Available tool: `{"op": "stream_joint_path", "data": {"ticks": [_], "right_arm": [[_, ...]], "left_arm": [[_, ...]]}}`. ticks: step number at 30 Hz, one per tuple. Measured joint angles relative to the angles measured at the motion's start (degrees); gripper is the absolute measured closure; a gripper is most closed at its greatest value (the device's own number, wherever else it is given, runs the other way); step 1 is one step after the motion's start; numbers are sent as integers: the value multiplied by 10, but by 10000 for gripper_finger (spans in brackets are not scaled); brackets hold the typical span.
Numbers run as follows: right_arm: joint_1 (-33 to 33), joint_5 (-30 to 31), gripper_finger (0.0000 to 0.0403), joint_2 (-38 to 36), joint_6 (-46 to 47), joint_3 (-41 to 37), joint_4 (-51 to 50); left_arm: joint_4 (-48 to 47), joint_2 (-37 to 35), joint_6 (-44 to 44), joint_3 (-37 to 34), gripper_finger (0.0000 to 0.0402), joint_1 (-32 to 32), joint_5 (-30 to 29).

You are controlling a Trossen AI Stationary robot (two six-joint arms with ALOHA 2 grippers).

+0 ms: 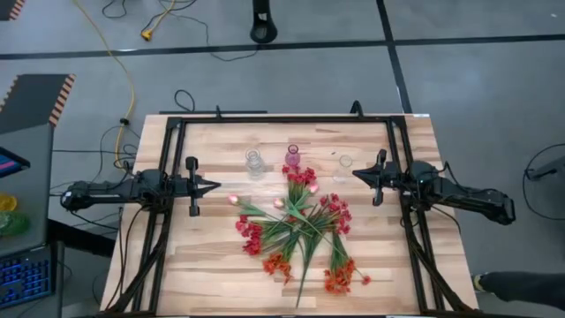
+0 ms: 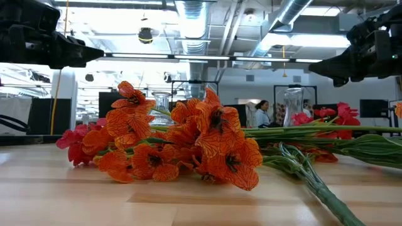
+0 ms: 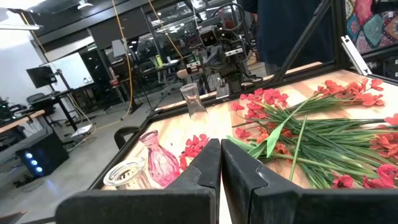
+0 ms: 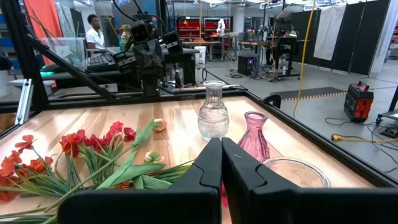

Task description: Sort flowers into vase by color

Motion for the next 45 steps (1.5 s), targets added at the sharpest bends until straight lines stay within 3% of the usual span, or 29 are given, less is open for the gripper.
{"op": "stream_joint_path", "data": {"ticks": [38, 45], "right_arm": [[0, -1, 369, 0, 12, 0, 28], [0, 16, 326, 0, 92, 8, 30]], "left_arm": [[0, 0, 0, 0, 401, 0, 0], [0, 0, 0, 0, 401, 0, -1]]}}
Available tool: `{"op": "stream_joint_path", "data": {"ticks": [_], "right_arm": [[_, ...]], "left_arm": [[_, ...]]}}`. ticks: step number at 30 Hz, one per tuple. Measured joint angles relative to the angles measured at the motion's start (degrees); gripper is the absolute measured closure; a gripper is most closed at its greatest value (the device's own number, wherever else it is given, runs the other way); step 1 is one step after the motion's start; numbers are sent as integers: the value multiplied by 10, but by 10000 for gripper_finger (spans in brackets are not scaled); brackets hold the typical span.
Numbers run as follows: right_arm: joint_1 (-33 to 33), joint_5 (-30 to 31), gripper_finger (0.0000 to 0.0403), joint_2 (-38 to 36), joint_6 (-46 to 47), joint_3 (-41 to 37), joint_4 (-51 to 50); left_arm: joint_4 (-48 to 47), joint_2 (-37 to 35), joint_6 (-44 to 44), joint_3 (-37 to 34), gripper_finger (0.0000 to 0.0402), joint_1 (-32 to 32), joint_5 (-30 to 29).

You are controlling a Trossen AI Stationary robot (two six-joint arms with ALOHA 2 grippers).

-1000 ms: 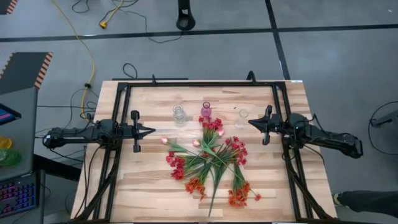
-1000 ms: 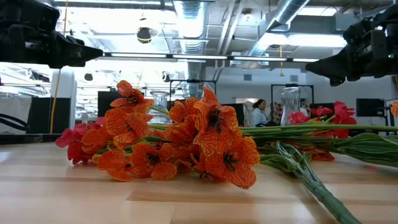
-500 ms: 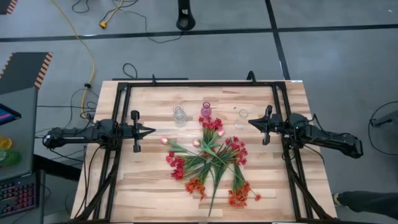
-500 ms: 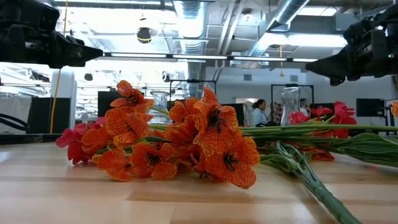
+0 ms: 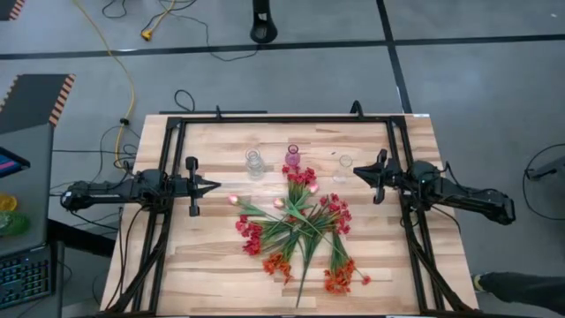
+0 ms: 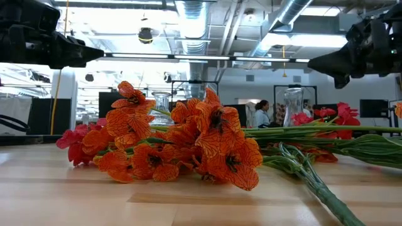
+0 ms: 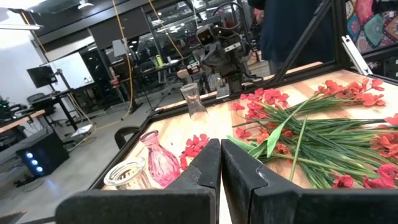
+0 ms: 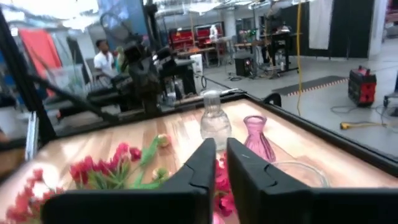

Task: Sort flowers into vase by color
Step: Put the middle pink flower into the purple vase

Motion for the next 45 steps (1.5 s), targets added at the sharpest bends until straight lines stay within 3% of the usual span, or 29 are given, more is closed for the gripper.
{"op": "stream_joint_path", "data": {"ticks": [9, 13, 21, 35, 45], "right_arm": [[2, 0, 179, 0, 47, 48, 2], [18, 0, 140, 8, 44, 81, 2], [72, 0, 137, 126, 38, 184, -13], [168, 2, 138, 497, 38, 476, -285], [211, 15, 138, 697, 45, 594, -333]], "left_arm": [[0, 0, 0, 0, 401, 0, -5], [0, 0, 0, 0, 401, 0, -5], [0, 0, 0, 0, 401, 0, -5], [1, 0, 0, 0, 401, 0, -5], [1, 0, 0, 0, 401, 0, -5]]}}
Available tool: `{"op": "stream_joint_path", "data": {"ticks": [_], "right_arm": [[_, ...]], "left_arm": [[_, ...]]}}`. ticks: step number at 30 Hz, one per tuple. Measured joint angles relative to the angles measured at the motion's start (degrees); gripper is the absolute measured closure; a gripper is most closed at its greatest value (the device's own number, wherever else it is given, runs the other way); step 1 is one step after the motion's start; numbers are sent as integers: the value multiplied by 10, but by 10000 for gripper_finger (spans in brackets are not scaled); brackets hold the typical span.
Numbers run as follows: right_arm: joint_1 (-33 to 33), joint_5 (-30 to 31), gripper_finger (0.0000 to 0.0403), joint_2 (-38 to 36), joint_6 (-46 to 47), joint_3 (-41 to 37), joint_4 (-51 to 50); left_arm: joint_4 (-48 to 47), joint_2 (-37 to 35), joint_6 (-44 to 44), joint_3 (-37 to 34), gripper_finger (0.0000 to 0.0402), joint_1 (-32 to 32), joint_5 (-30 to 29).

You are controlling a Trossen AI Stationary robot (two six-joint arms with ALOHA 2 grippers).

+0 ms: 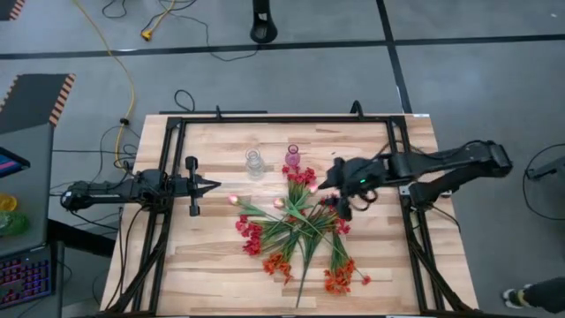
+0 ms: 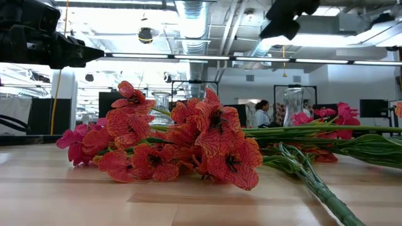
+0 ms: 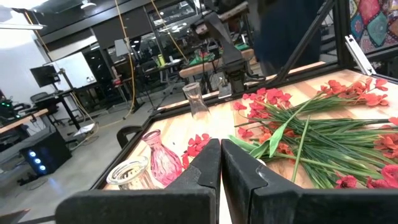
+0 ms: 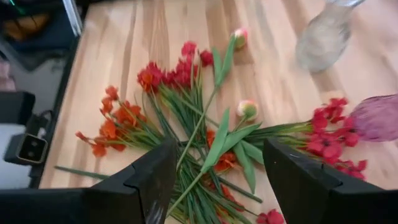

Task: Sort flowers into vase by color
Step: Put the middle pink flower into the purple vase

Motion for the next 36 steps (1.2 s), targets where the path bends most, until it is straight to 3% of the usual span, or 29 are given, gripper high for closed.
{"op": "stream_joint_path", "data": {"ticks": [10, 18, 36], "right_arm": [[8, 0, 138, 146, 118, 29, -3], [18, 0, 138, 219, 154, 29, 4], [30, 0, 138, 295, 163, 29, 34]], "left_arm": [[0, 0, 0, 0, 401, 0, 0], [0, 0, 0, 0, 401, 0, 0], [0, 0, 0, 0, 401, 0, 0]]}}
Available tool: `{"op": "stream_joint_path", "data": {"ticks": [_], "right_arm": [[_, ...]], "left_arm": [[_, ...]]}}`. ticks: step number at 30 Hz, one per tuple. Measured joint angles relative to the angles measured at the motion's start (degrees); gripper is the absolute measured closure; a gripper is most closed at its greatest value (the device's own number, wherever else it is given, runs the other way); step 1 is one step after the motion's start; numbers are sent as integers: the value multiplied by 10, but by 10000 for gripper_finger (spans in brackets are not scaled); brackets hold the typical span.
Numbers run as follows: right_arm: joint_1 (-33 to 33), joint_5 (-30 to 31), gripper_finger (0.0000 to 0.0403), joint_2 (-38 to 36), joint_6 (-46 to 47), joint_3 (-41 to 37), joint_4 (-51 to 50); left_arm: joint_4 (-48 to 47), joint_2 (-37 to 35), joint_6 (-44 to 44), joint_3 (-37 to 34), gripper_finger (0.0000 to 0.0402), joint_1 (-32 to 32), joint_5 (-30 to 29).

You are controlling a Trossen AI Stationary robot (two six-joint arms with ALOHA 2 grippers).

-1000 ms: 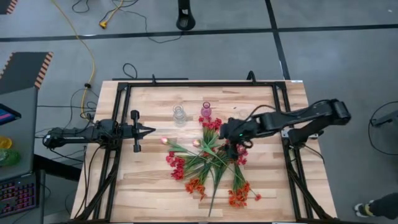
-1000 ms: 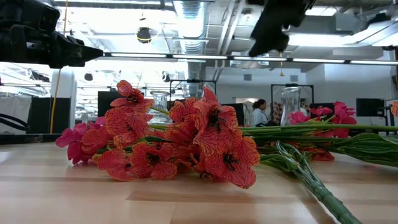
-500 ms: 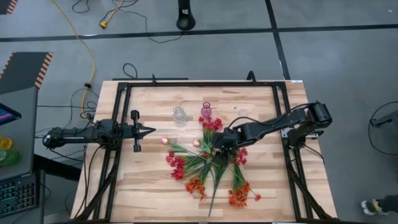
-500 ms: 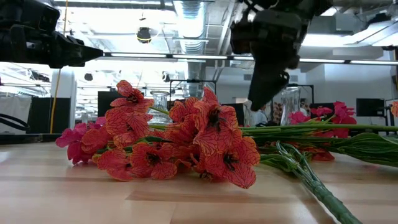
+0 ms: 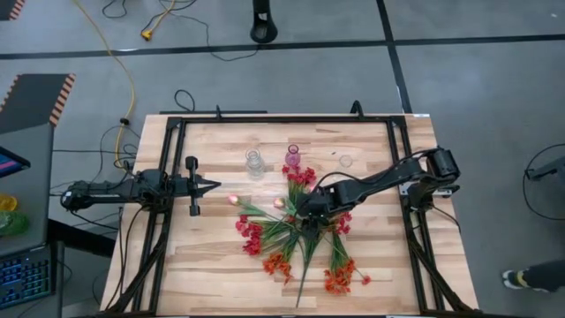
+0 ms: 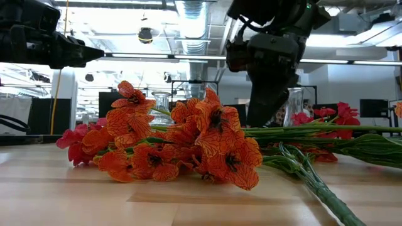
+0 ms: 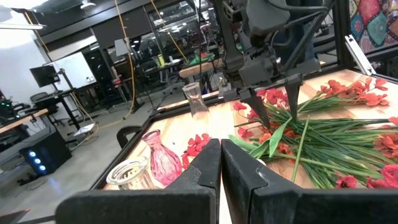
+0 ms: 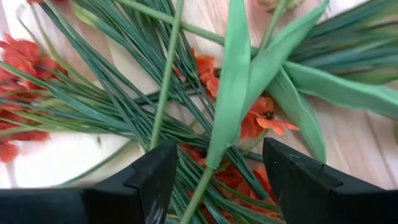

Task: Sort flowers into vase by color
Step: Put the middle pink flower into the purple vase

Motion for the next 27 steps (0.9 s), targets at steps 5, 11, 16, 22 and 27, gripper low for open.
{"op": "stream_joint_path", "data": {"ticks": [5, 11, 16, 22, 27], "right_arm": [[0, 0, 138, 20, 0, 0, 0], [-1, 0, 160, 28, 0, 0, 4], [-2, 0, 196, 28, 0, 0, 5], [-5, 0, 231, 28, 0, 0, 17], [-11, 0, 246, 28, 0, 0, 22]], "left_arm": [[0, 0, 0, 0, 401, 0, 0], [0, 0, 0, 0, 401, 0, 0], [0, 0, 0, 0, 401, 0, 0], [0, 0, 0, 0, 401, 0, 0], [0, 0, 0, 0, 401, 0, 0]]}}
